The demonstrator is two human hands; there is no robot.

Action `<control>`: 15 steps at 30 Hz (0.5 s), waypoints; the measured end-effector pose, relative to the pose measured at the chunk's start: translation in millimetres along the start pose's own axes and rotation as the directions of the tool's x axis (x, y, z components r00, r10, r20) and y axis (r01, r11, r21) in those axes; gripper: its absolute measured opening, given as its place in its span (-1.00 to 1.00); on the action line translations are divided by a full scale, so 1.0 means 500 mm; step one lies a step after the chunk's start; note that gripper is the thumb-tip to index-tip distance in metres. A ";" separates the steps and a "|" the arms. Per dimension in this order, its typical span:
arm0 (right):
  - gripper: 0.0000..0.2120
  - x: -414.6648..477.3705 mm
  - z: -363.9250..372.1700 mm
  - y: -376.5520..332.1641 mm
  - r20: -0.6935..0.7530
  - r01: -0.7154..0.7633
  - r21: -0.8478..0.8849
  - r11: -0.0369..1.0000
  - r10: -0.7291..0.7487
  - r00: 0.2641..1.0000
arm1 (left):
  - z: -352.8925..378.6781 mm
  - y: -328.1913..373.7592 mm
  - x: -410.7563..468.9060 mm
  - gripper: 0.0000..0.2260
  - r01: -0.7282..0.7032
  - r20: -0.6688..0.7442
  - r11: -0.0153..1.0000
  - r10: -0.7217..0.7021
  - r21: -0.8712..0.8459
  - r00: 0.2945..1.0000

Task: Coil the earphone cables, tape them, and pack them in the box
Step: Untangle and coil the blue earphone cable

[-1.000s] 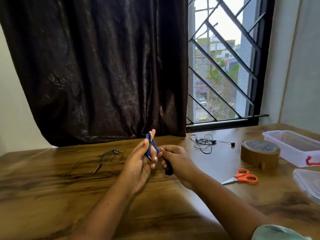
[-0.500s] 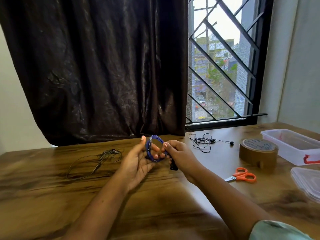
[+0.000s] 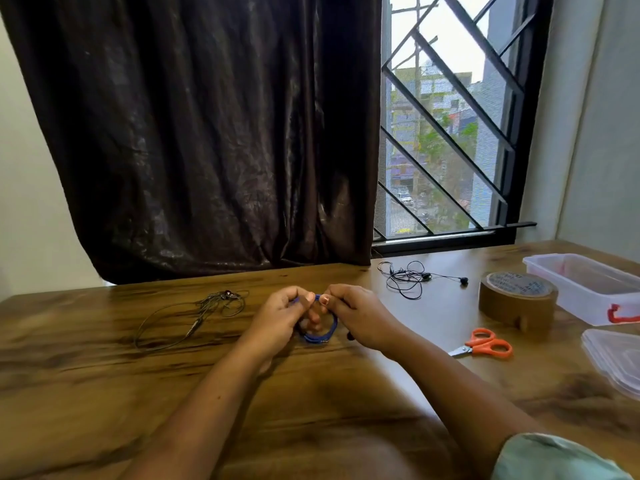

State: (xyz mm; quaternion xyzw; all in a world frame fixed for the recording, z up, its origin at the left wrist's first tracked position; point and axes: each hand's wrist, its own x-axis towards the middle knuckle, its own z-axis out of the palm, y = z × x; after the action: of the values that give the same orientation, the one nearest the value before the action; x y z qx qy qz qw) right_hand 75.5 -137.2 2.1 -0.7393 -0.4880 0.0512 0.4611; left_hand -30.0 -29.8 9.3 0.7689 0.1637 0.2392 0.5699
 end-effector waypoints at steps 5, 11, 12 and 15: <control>-0.70 0.001 0.007 0.000 0.067 -0.052 0.282 0.958 0.034 0.997 | 0.005 -0.004 -0.001 -0.78 0.014 0.014 0.999 -0.013 -0.046 1.000; -0.74 -0.001 -0.008 0.001 0.206 -0.161 0.457 0.875 0.073 0.976 | 0.003 -0.001 0.002 -0.80 0.012 -0.042 0.996 -0.016 -0.092 0.999; -0.74 0.000 -0.010 0.004 0.213 -0.169 0.453 0.876 0.077 0.974 | 0.004 -0.001 0.001 -0.80 0.008 -0.043 0.996 -0.012 -0.094 0.999; -0.74 0.001 -0.015 0.014 0.257 -0.205 0.452 0.868 0.093 0.962 | 0.003 -0.003 0.001 -0.80 -0.006 -0.035 0.994 0.002 -0.106 0.999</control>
State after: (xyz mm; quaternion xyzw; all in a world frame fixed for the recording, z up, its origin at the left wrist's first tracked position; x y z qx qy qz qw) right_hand 84.5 -142.5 1.6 -0.6288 -0.4509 0.2888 0.5638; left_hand -28.6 -30.1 7.5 0.7335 0.1591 0.2622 0.6066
